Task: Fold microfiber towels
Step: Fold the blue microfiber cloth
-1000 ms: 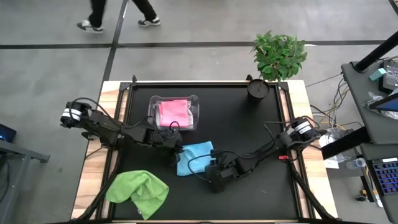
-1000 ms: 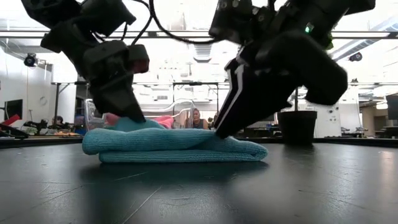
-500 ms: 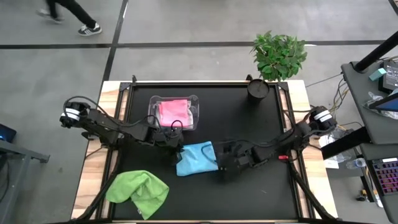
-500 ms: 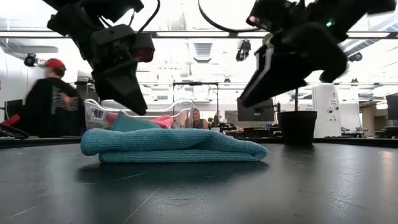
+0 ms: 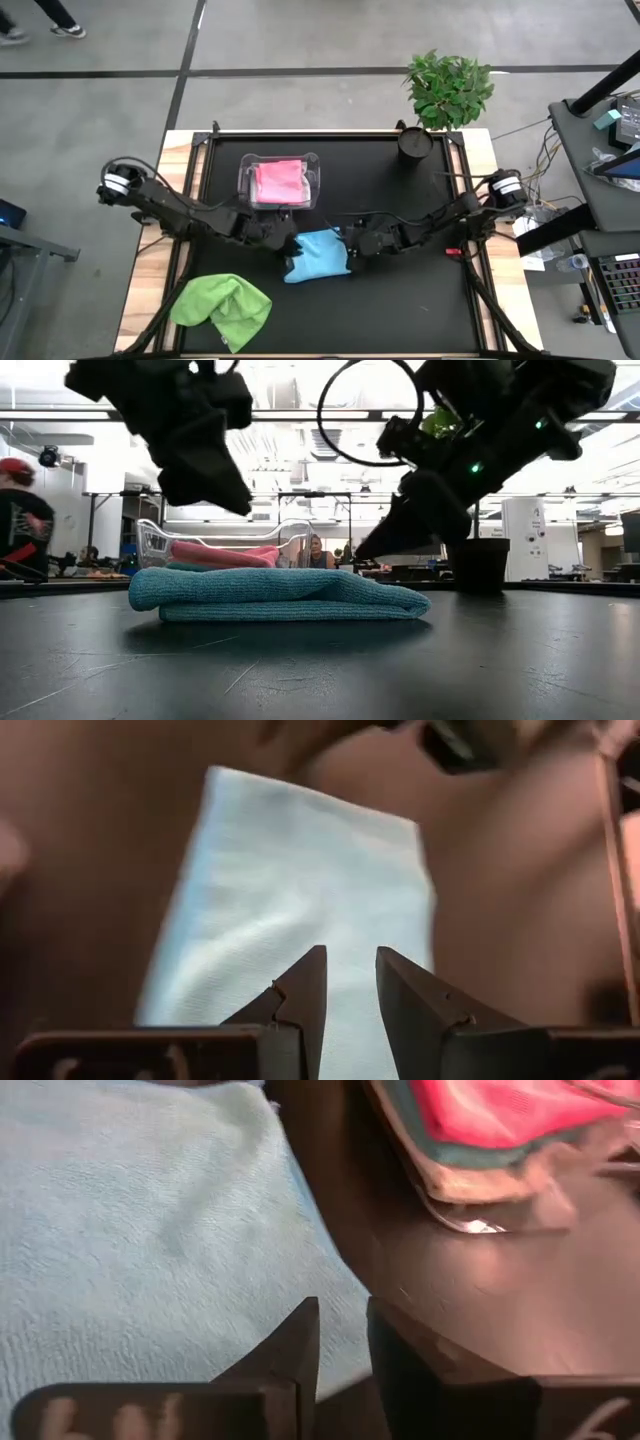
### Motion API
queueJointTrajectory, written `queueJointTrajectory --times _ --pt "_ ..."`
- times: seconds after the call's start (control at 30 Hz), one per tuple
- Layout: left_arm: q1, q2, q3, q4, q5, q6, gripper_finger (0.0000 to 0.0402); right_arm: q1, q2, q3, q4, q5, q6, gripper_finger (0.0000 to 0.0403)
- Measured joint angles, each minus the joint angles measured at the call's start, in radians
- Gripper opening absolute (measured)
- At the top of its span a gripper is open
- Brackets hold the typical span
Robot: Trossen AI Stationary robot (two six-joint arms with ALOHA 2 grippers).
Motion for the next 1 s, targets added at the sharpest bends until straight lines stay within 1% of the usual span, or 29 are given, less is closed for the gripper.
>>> queueJointTrajectory --times 0.13,0.33,0.53,0.67,0.87,1.0 --pt "-0.064 0.026 -0.003 0.025 0.0 0.0 0.0075 -0.008 0.046 0.001 0.085 -0.03 -0.042 0.0063" --pt "-0.126 0.101 -0.005 0.069 0.001 0.001 0.0075 -0.012 0.083 0.001 0.102 -0.03 -0.042 0.0046" --pt "-0.141 0.192 -0.005 0.084 0.013 0.001 0.0075 -0.015 0.084 0.001 0.056 -0.025 -0.042 0.0043" --pt "-0.141 0.229 -0.005 0.083 0.014 0.001 0.0075 -0.015 0.079 0.001 -0.003 -0.025 -0.052 0.0043" --pt "-0.141 0.238 -0.006 0.067 0.014 0.001 0.0075 -0.015 0.075 0.001 -0.063 -0.025 -0.042 0.0043" --pt "-0.141 0.231 -0.002 0.054 0.013 0.001 0.0075 -0.014 0.043 0.001 -0.085 -0.025 -0.031 0.0043"
